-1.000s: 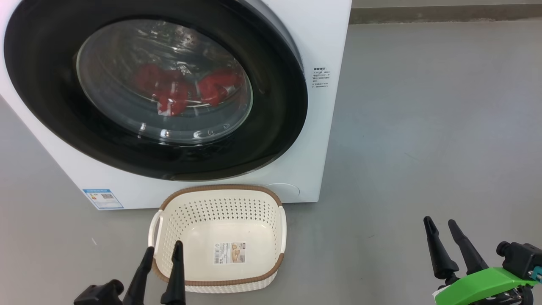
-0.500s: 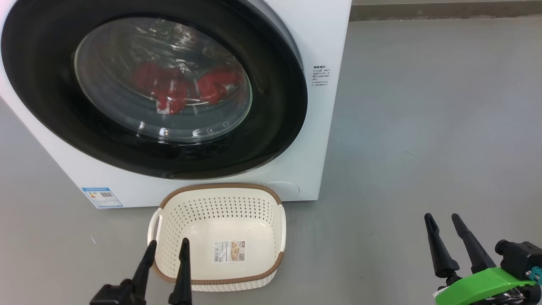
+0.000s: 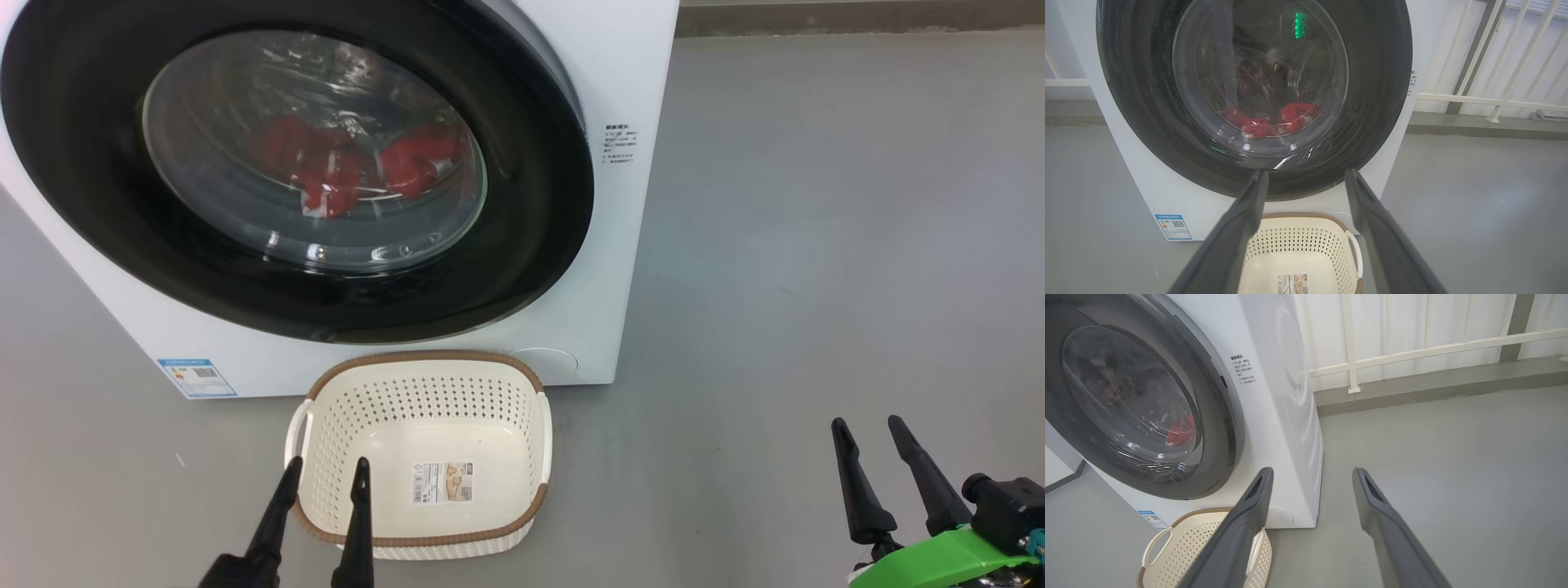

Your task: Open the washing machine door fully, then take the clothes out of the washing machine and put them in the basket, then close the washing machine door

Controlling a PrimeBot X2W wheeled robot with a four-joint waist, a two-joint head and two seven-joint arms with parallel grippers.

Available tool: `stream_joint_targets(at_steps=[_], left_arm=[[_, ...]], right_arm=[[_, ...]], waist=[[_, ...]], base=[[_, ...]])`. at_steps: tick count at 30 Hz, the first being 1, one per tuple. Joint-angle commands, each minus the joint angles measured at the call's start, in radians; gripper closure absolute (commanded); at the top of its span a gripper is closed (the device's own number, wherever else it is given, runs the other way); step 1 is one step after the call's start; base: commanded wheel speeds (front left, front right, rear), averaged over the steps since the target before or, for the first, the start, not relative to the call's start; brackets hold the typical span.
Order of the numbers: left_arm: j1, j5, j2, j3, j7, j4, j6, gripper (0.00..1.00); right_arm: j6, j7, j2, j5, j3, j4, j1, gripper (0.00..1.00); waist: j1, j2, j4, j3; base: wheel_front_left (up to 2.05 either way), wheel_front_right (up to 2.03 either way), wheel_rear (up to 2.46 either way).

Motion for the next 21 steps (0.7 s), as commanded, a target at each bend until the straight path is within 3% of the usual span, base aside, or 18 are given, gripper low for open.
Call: stream_joint_targets(at_steps=[1, 21], left_arm=[[-0.005, 0.033, 0.009, 0.025, -0.017, -0.024, 0.011, 0.0], [-0.002, 0.041, 0.01, 0.03, -0.029, 0.025, 0.001, 0.0]], right_arm=[[0.001, -0.019, -0.023, -0.031, 0.011, -0.025, -0.007, 0.0], [0.001, -0.031, -0.009, -0.062, -0.011, -0.024, 0.023, 0.0]], waist=[[0.0, -0.0001, 0.001, 0.0], [0.0, -0.0001, -0.006, -0.005]], base=[[0.0, 0.0, 0.0], [0.0, 0.0, 0.0]])
